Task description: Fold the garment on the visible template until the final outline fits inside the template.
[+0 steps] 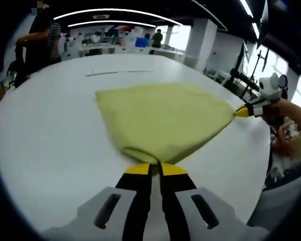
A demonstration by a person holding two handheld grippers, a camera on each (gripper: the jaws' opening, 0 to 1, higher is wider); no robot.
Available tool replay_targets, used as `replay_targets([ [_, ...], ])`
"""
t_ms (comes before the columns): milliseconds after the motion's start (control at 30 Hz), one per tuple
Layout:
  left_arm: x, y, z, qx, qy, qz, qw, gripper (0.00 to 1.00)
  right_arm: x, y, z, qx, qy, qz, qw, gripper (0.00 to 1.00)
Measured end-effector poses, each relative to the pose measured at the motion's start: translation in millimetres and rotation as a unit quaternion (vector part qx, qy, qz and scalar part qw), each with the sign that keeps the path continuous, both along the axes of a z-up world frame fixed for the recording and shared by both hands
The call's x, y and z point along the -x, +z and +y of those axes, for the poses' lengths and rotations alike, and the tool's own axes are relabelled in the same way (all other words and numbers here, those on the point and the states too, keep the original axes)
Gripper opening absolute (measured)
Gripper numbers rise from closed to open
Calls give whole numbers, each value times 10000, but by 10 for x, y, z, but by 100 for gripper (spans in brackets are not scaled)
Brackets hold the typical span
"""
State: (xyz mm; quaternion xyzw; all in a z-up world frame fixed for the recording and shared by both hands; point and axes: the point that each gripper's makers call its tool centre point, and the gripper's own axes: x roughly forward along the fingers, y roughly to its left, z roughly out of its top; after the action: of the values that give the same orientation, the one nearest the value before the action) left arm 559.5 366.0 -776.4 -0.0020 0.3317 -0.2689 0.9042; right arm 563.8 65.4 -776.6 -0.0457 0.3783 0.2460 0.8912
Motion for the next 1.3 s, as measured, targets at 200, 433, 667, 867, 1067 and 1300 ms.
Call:
replay_targets([
  [200,-18,109,14,162,110,-139,9997,0,0,3,4,19,-14,-24,10000,0],
  [433,-31,138,41,145,135,-216,9996,0,0,29,-18,85,37,-68,9999,0],
  [667,-48,156,204,181,299,-201,9992,0,-16,39,-127,174,-74,-82,9998,0],
  [867,-59,150,297,213,445,-185,9986,0,-35,70,-185,147,-141,-108,9997,0],
  [1067,-58,80,382,259,594,-61,9979,0,-43,124,-212,151,-120,-172,9997,0],
  [1300,33,-47,400,250,713,250,9968,0,-7,145,-215,-55,-87,-30,9999,0],
])
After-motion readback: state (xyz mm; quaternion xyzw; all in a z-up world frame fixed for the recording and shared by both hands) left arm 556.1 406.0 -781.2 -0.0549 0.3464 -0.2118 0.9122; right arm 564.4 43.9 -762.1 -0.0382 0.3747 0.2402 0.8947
